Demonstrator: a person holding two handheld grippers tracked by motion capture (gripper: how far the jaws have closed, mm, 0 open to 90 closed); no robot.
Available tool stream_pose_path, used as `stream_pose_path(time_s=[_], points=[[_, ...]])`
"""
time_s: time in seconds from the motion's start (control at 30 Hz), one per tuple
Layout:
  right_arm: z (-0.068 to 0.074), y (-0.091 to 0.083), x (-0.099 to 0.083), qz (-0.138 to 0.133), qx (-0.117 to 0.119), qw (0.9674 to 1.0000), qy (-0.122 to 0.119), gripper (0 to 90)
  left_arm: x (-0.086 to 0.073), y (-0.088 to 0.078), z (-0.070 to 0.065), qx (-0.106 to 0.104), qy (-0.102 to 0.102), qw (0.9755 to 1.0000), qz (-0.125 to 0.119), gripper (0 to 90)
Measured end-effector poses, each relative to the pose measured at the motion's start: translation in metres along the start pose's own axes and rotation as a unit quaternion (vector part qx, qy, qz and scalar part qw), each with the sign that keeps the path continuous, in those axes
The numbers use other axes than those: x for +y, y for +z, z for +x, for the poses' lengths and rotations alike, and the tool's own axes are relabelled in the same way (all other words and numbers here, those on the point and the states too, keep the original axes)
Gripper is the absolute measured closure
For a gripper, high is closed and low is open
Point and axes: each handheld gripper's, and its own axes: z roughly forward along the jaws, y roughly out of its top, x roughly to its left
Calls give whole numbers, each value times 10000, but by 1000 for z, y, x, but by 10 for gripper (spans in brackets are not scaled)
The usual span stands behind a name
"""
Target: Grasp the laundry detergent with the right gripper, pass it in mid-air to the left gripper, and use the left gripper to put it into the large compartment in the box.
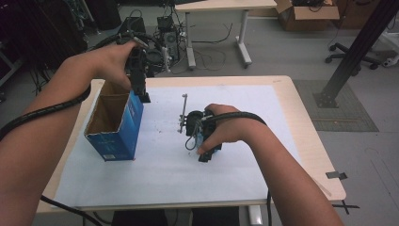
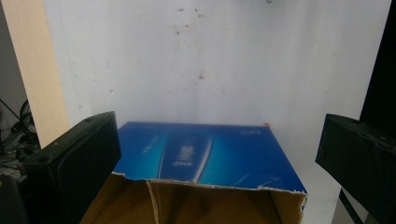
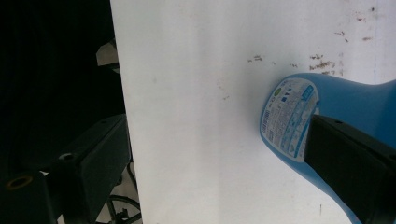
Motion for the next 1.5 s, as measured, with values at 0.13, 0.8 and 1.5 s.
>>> stream_pose_path(time_s=[0.13,0.8,1.5], points=[[-1,-1,-2,-8,0,10000,3,72,2,0,0,-1,6,10000,-15,2],[8,1,-1,-150,86,9999,-11,72,-6,3,-20,-32,22,10000,53,2],[25,-1,-37,-404,-179,9987,250,74,-16,2,-63,-86,83,9999,-87,2]])
